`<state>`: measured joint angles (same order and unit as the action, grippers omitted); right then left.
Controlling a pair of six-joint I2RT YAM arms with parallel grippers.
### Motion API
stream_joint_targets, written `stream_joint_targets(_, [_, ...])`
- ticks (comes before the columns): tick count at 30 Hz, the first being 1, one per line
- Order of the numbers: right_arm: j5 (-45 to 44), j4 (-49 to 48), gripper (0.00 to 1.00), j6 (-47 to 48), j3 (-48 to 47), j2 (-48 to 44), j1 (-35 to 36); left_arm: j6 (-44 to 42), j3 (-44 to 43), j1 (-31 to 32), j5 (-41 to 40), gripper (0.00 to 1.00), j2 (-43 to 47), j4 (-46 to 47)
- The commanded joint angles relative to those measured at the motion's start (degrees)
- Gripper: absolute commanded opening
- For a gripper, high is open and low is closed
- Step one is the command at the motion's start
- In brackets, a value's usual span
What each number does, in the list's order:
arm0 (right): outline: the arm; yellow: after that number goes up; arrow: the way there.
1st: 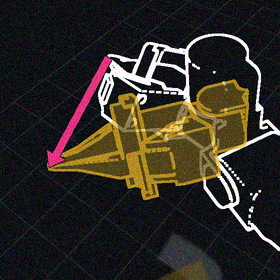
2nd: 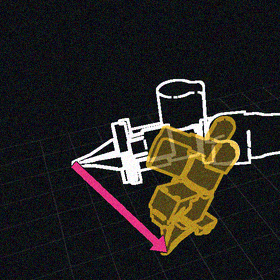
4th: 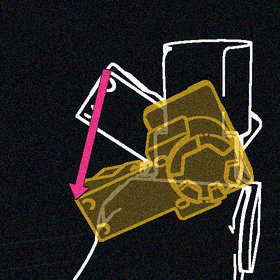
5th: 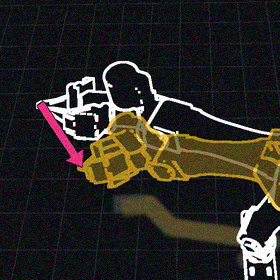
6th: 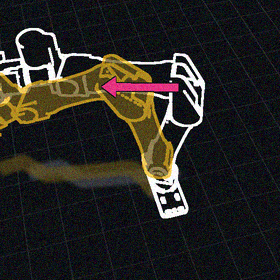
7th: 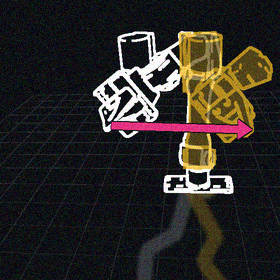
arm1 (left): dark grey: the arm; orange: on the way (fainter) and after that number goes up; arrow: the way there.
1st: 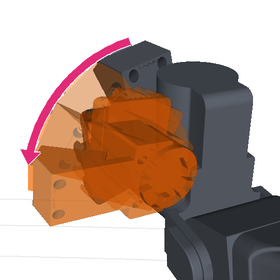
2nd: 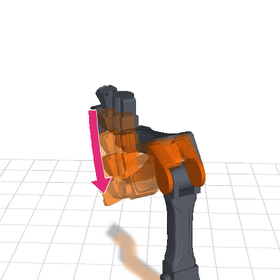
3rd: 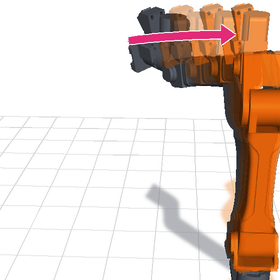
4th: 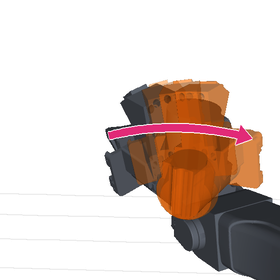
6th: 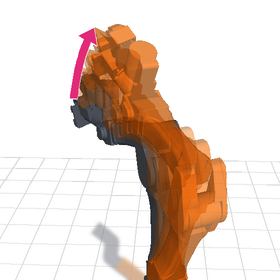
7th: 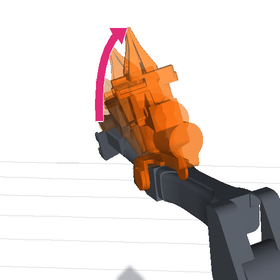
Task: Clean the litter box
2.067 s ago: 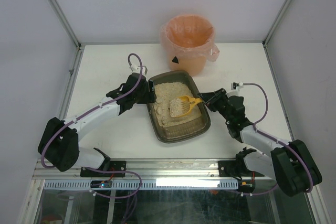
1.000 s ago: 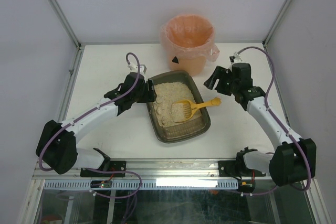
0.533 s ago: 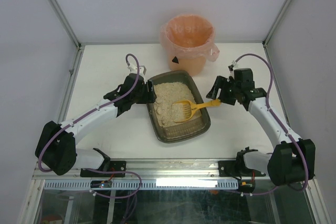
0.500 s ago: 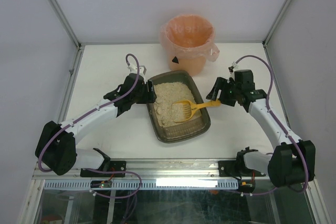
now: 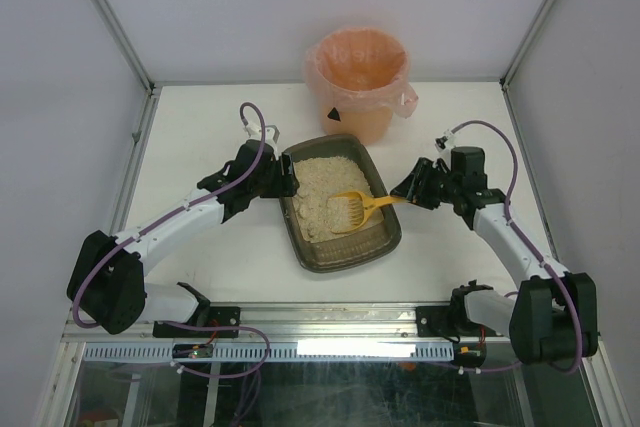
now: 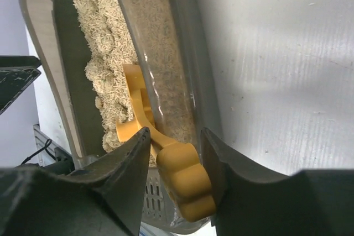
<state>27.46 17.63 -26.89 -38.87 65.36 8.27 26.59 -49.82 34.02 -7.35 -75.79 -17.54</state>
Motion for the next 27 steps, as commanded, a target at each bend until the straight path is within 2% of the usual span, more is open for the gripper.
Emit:
stream_joint_targets(1, [4.6,-6.4,0.41,-2.1,0.3,-3.0,-0.8,0.7,-0.7,-0.6,0.9,0.60,0.9,2.6])
stream_joint_targets(10, [7.9,-7.9,0.14,-3.3,-0.1,-6.5,-1.0,0.8,-0.7,-0.6,1.1,0.60,0.9,2.5])
stream_joint_targets(15, [8.2,-7.9,0.00,-3.3,-3.8,-6.4,-0.9,0.8,-0.6,-0.6,1.3,0.59,1.0,2.6])
stream_joint_targets(18, [4.7,-5.0,0.00,-1.7,-8.3,-5.4,0.8,0.9,-0.3,-0.6,1.1,0.59,1.4,2.6])
stream_joint_targets(24, [-5.9,2.5,0.00,2.6,-18.4,-1.4,9.8,1.3,0.9,-1.0,0.9,0.57,2.6,2.6])
stream_joint_targets(27, [-14.6,7.0,0.00,5.8,-23.4,1.7,15.6,1.4,1.5,-1.1,1.0,0.56,2.7,2.6])
